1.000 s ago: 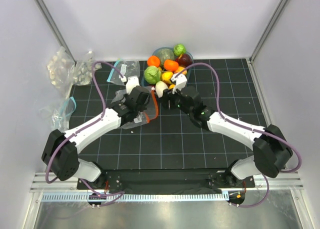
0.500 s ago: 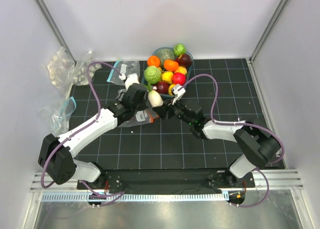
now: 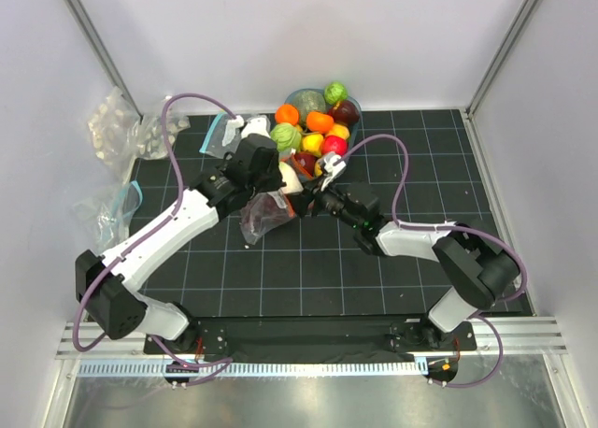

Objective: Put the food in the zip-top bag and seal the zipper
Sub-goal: Place the fake vegetable in the zipper food storage bag, then pick up the fake fruit from the bin.

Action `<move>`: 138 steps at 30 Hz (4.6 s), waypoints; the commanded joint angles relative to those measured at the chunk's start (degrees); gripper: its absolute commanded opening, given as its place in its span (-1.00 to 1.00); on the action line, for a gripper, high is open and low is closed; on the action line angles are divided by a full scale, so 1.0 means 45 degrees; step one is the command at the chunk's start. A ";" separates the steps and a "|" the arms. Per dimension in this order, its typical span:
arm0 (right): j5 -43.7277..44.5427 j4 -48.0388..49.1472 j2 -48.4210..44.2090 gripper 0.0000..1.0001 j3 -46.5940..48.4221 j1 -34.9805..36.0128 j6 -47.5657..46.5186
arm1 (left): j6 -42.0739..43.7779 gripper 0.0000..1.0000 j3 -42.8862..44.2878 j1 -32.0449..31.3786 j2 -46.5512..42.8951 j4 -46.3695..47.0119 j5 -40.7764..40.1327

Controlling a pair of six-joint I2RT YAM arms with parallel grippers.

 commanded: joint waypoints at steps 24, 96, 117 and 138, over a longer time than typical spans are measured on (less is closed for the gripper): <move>-0.0147 -0.4553 -0.0850 0.64 0.2374 0.0414 -0.0512 | 0.0226 -0.99 -0.2041 -0.0251 -0.1095 0.1518 0.0419; 0.4231 -0.7178 0.2195 0.49 0.5543 0.1432 -0.1373 | -0.0848 -1.00 -0.4815 -0.1618 -0.3263 0.2788 -0.1083; 0.4230 -0.6609 -0.1437 0.67 0.3666 0.1432 -0.0220 | -0.1551 -0.99 -0.1321 0.0374 -0.1096 0.0857 -0.2587; 0.2707 -0.9461 0.3891 0.96 1.1791 -0.1713 0.1675 | -0.0067 -0.99 0.2746 0.1019 -0.0429 -0.2605 -0.7863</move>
